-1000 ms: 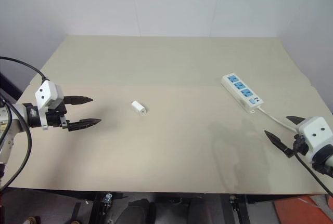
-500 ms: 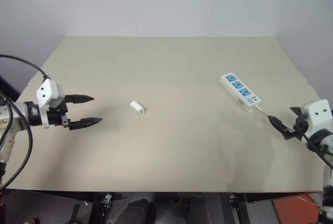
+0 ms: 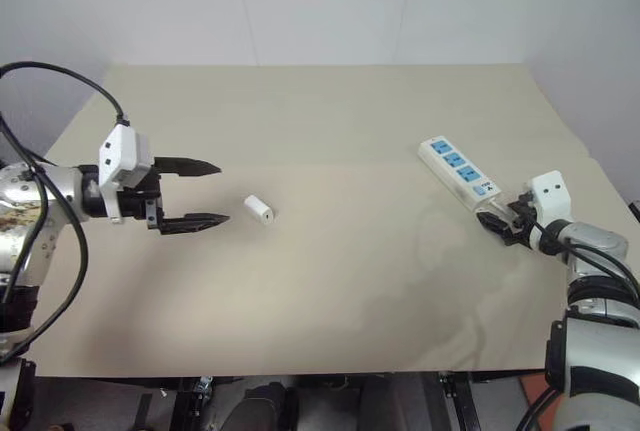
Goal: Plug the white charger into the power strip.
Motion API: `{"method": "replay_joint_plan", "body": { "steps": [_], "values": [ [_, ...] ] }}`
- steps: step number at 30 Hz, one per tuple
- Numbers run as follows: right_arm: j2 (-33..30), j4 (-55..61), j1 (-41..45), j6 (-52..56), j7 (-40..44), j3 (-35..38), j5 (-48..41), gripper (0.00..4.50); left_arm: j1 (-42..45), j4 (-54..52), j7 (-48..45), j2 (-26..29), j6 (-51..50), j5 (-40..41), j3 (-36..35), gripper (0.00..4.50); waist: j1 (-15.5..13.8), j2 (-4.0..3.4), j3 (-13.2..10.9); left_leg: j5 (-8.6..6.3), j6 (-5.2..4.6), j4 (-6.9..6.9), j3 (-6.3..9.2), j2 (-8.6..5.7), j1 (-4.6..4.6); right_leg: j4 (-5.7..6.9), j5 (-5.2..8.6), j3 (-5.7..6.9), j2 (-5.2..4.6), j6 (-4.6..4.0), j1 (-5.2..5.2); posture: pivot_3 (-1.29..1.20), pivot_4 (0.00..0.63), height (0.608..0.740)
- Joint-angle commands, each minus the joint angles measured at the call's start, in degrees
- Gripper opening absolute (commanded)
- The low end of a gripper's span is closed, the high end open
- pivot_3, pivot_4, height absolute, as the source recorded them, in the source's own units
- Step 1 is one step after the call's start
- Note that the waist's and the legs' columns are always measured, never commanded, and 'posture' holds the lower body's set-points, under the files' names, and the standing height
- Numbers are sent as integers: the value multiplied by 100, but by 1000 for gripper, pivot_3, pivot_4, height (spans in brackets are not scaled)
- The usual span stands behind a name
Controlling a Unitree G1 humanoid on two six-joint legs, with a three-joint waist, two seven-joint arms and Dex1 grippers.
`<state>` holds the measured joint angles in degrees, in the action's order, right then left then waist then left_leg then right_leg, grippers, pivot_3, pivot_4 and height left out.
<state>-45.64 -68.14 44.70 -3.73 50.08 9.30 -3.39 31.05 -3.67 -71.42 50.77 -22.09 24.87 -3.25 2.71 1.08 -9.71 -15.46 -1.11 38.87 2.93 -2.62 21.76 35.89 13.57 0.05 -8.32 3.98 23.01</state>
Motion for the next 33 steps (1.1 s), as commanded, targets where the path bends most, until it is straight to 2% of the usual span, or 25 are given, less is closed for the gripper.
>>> {"method": "replay_joint_plan", "body": {
  "steps": [1, 8, 9, 14, 19, 22, 25, 29, 33],
  "values": [
    [-45, -88, 47, -109, 15, -46, 84, 2565, 14, -187, 27, 0, -6, 65, -52, 4500, -5, 0, 0, -1, -1, 0, -1, -1, -1, 1, 0, -2, 0, 0, 0, 0, 150, 740],
    [-39, 9, -69, -262, 129, -31, 70, 118, 15, -110, 5, -54, 35, 15, 3, 4500, 0, 0, 0, -2, -4, 0, -4, -3, -1, 6, -1, -10, 0, 2, 6, 0, 150, 740],
    [-28, 43, -93, -282, 152, -16, 50, 8, 23, -99, 1, -62, 42, 7, 13, 4500, 0, 0, 0, -2, -4, -1, -5, -2, -1, 5, -1, -11, 0, 2, 8, 0, 150, 740],
    [61, 951, -724, -628, 600, 30, -191, 8, 104, -10, -54, -91, 89, -5, 62, 4500, -8, 0, 0, -2, -3, 0, -6, -2, 1, 8, -1, -12, 1, 2, 10, 0, 150, 740],
    [94, 4025, -2794, -339, 1014, 342, -997, 8, 240, 171, -131, -136, 175, -65, 168, 4500, -38, 0, 1, -4, -8, -1, -3, 0, 4, 16, -1, -10, 2, 3, 16, 0, 150, 740],
    [4, 5290, -3840, -152, 1075, 594, -1344, 8, 317, 266, -207, -164, 217, -90, 239, 4500, -60, -1, 1, -10, -17, 6, -2, -2, 9, 19, -1, -11, 1, 4, 19, 0, 150, 740],
    [-19, 5928, -4498, -88, 1072, 783, -1516, 8, 411, 385, -278, -201, 265, -131, 300, 4500, -56, -1, 1, -23, -40, 10, -6, -8, 4, 20, -2, -23, 0, 6, 18, 0, 150, 740],
    [194, 5890, -4578, -176, 430, 702, -1165, 8, 541, 548, -352, -278, 348, -204, 384, 4500, -42, 2, -1, -23, -39, 11, -23, -13, -23, 17, -2, -51, 0, 7, 14, 0, 150, 740],
    [335, 5950, -4455, -2, 282, 631, -1264, 1374, 615, 624, -406, -335, 382, -259, 415, 4500, -44, 2, 0, -22, -38, 10, -27, -12, -40, 31, -2, -59, 0, 6, 8, 0, 150, 740]
  ]
}}
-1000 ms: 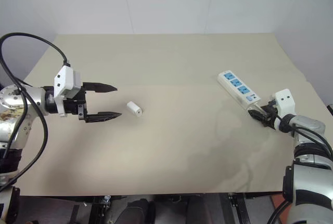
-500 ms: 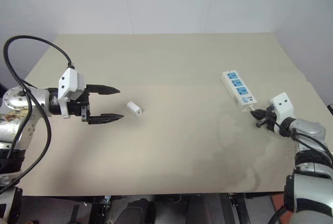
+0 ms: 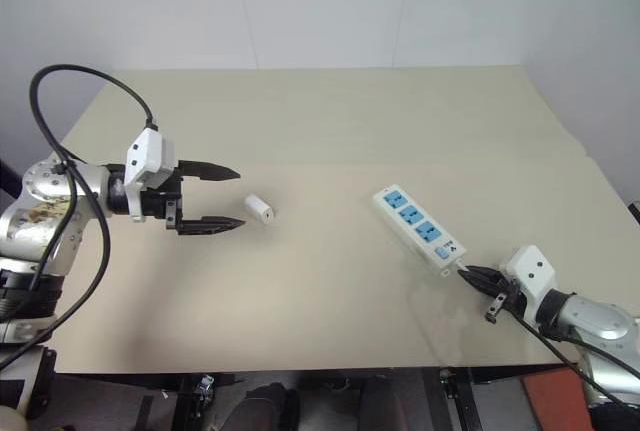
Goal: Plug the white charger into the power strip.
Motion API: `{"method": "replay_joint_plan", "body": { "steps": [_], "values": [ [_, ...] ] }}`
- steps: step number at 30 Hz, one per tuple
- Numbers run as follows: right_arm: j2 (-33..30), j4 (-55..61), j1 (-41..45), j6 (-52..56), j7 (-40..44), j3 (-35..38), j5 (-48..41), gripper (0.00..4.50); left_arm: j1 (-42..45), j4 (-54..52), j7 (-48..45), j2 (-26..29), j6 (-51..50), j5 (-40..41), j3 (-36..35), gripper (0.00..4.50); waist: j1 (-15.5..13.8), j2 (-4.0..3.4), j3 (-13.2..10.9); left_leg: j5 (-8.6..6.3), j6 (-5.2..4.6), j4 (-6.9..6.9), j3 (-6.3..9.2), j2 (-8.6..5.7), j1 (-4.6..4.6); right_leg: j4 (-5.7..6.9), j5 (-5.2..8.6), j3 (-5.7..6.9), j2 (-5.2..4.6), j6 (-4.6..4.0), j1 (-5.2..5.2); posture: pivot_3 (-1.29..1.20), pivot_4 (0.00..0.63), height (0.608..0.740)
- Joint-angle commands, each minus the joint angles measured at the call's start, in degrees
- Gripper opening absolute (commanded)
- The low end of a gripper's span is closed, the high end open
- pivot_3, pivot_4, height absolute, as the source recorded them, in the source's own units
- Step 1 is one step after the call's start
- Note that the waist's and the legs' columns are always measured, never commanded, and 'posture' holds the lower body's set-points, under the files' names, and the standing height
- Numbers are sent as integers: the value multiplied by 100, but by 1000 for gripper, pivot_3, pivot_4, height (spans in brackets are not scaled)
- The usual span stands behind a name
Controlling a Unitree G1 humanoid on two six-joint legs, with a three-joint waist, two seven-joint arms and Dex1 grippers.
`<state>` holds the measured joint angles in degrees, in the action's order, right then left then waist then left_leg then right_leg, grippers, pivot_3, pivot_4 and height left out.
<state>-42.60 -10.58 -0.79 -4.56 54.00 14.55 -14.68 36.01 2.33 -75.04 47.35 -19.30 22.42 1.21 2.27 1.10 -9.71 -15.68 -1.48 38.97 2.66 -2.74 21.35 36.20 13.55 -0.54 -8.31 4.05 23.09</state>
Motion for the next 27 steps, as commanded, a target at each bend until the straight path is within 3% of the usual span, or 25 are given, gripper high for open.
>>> {"method": "replay_joint_plan", "body": {
  "steps": [1, 9, 17, 27],
  "values": [
    [70, 255, 110, 135, -147, 132, -198, 1746, 119, 28, -51, 6, 106, -20, -34, 4500, -2, 0, 0, 0, 0, 0, 0, 0, 0, 0, 0, 0, 0, 0, 0, 0, 150, 740],
    [247, 719, -358, 322, -323, 459, -583, 4483, -23, -75, -20, 88, 62, -27, -124, 4500, -55, 0, 0, -1, -1, -2, 1, 0, 3, -5, 0, 0, 0, 1, 3, 0, 150, 740],
    [649, 1214, -935, 264, -425, 712, -1049, 4483, -23, -23, -47, 180, 61, -46, -126, 4500, -113, 0, 1, -2, -3, -2, -2, 1, 2, -6, 0, -4, 1, 0, 1, 0, 150, 740],
    [1287, 612, -264, 29, -660, 281, -760, 4483, 34, -2, -57, 174, 49, -118, -80, 4500, -112, -1, 1, -1, -2, -1, -2, -1, 0, -5, 0, -5, 1, 0, 2, 0, 150, 740]
  ]
}}
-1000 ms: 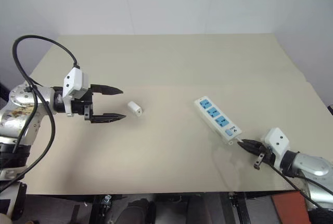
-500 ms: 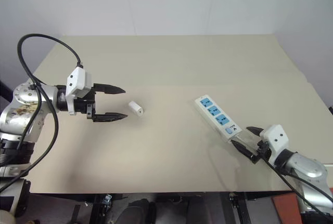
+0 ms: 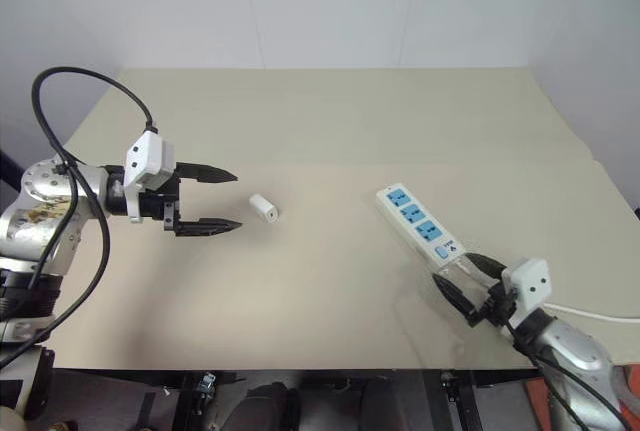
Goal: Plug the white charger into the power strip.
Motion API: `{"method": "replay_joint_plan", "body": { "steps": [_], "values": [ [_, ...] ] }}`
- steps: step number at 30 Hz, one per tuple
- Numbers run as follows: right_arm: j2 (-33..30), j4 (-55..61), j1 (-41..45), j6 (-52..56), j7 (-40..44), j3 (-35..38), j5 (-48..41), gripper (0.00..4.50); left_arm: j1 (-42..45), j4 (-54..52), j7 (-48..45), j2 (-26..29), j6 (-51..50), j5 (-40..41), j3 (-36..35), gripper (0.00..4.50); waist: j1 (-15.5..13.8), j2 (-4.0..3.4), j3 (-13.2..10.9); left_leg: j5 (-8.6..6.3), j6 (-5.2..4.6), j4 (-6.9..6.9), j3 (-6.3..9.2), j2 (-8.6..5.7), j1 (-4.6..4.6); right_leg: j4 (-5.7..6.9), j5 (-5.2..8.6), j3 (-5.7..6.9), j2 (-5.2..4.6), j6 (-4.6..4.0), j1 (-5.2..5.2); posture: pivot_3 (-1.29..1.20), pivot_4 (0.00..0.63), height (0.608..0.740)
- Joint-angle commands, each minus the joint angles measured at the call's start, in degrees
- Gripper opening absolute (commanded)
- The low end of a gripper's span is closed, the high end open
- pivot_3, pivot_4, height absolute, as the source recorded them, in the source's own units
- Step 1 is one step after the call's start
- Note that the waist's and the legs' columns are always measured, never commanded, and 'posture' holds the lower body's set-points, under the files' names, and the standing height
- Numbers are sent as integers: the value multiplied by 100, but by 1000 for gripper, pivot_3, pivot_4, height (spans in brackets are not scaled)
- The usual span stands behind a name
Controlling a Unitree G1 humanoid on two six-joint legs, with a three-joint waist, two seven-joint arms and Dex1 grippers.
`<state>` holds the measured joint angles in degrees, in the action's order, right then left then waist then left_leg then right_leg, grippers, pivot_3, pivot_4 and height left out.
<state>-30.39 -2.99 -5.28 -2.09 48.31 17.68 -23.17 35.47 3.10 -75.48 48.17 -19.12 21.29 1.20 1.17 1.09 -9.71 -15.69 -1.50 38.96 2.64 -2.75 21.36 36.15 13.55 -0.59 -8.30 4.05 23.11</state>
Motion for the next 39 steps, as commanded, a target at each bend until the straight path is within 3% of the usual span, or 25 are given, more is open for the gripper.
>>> {"method": "replay_joint_plan", "body": {
  "steps": [1, 17, 22, 26, 29, 34, 39],
  "values": [
    [102, -253, 277, -250, -146, -44, 117, 4483, 77, -86, -8, 102, 23, -10, -87, 4500, -2, 0, 0, 0, 0, -1, 1, 1, 0, 0, 0, 1, 0, 0, 1, 0, 150, 740],
    [420, -1436, 998, -682, 244, -258, 86, 4483, -249, -355, 118, 282, -123, 46, -302, 4500, 87, 19, 12, 0, 0, 0, 1, 4, -7, 2, 0, -1, 3, 0, -4, 0, 150, 740],
    [481, -1523, 1079, -783, 321, -263, 73, 3438, -254, -372, 136, 258, -134, 32, -306, 4500, 133, 24, 15, 0, 0, -1, 1, 5, -13, 3, 0, -2, 4, 0, -8, 0, 150, 740],
    [442, -1402, 1068, -926, 471, -347, 109, 3439, -154, -413, 193, 150, -117, 124, -353, 4500, 136, 23, 15, 0, 0, -1, 0, 6, -14, 3, 0, -4, 6, 0, -6, 0, 150, 740],
    [316, -1227, 1044, -915, 770, -434, 58, 3439, 106, -367, 249, 34, -12, 154, -343, 4500, 129, 24, 15, 0, 0, -1, 0, 7, -13, 4, 0, -4, 6, -1, -5, 0, 150, 740],
    [-94, -759, 1040, -687, 1670, -656, -268, 3439, 698, 17, 664, -170, 638, -563, -32, 4500, 117, 23, 14, 0, 0, -1, -2, 5, -11, 1, 0, -4, 6, 0, -4, 0, 150, 740],
    [-329, -663, 1520, -205, 2508, -1037, -517, 3439, 1238, 204, 631, -178, 341, -840, 279, 4500, 134, 24, 13, 0, 0, 0, -4, 3, -7, 1, -2, -6, 6, 2, -1, 0, 150, 740]
  ]
}}
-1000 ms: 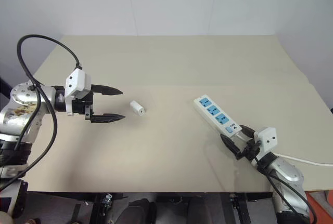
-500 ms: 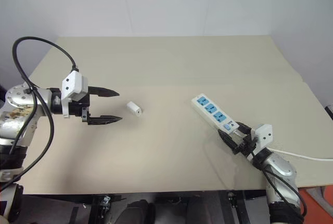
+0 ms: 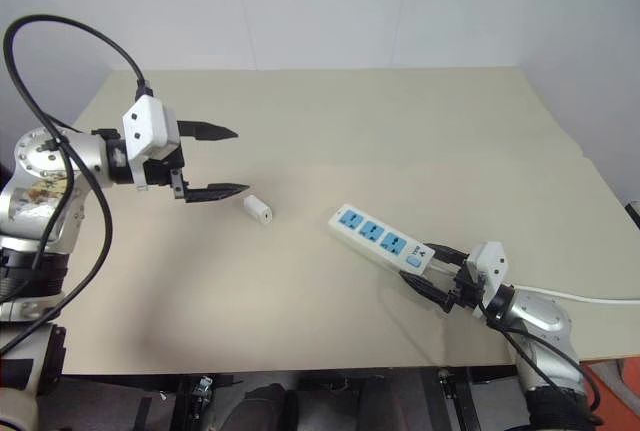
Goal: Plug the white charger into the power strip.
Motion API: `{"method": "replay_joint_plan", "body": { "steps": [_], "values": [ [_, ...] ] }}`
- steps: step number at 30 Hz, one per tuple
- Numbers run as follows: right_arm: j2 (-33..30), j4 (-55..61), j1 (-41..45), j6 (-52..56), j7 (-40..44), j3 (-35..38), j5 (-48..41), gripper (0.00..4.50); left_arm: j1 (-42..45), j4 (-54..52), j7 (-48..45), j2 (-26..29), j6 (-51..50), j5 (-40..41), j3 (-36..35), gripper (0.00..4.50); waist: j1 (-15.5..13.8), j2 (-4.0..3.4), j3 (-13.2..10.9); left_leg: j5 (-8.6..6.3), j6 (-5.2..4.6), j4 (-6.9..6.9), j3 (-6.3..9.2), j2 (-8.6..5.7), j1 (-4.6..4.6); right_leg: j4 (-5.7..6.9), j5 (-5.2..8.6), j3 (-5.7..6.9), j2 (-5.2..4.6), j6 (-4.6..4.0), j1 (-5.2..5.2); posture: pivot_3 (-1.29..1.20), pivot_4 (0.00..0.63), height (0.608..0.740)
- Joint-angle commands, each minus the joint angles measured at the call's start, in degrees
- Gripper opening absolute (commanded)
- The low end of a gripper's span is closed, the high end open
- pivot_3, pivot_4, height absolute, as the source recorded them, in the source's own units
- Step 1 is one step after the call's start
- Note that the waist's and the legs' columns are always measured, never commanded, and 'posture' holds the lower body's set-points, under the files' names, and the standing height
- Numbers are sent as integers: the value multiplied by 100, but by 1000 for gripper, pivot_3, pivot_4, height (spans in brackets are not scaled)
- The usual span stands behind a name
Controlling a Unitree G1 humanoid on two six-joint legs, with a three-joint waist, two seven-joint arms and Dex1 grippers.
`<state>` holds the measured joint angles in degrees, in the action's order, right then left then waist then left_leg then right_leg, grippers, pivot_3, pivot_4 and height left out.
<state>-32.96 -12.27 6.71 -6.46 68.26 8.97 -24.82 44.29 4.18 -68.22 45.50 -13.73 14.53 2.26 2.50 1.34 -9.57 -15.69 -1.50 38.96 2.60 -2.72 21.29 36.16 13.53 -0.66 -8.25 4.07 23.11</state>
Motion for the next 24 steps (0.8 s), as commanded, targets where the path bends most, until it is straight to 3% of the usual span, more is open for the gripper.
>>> {"method": "replay_joint_plan", "body": {
  "steps": [1, 5, 9, 20, 24],
  "values": [
    [-82, 252, 441, 309, 730, -284, -378, 3439, 545, 220, -255, 134, -392, -276, 379, 4500, -2, 1, -1, 0, 0, 0, 1, 1, -1, 2, 0, 1, 2, 0, 0, 0, 150, 740],
    [-37, 202, 836, 510, 1379, -761, -340, 3439, 1115, 761, -785, 90, -415, -600, 935, 4500, -5, 1, 0, 1, 0, 2, 1, -1, 1, 3, 0, 2, 3, 1, -1, 0, 150, 740],
    [222, -97, 1303, 671, 1782, -1304, -144, 3439, 1609, 1548, -1538, -46, 696, -1085, 1512, 4500, 0, 1, -1, 1, 2, 3, 2, 0, 9, 3, 0, 6, 4, 1, 6, 0, 150, 740],
    [913, -568, 1700, 648, 1500, -1681, 255, 3439, 2742, 3599, -2408, -556, 3774, -2416, 2623, 4500, -1, 1, -1, 23, 38, 19, 7, -4, 82, 16, -4, 10, 3, 8, 66, 0, 150, 740],
    [921, -529, 1577, 627, 1406, -1734, 379, 3439, 3214, 4450, -2428, -978, 4234, -2707, 2982, 4500, 7, 2, -1, 23, 39, 36, 21, -19, 107, 52, -5, 7, 1, 11, 105, 0, 150, 740]
  ]
}}
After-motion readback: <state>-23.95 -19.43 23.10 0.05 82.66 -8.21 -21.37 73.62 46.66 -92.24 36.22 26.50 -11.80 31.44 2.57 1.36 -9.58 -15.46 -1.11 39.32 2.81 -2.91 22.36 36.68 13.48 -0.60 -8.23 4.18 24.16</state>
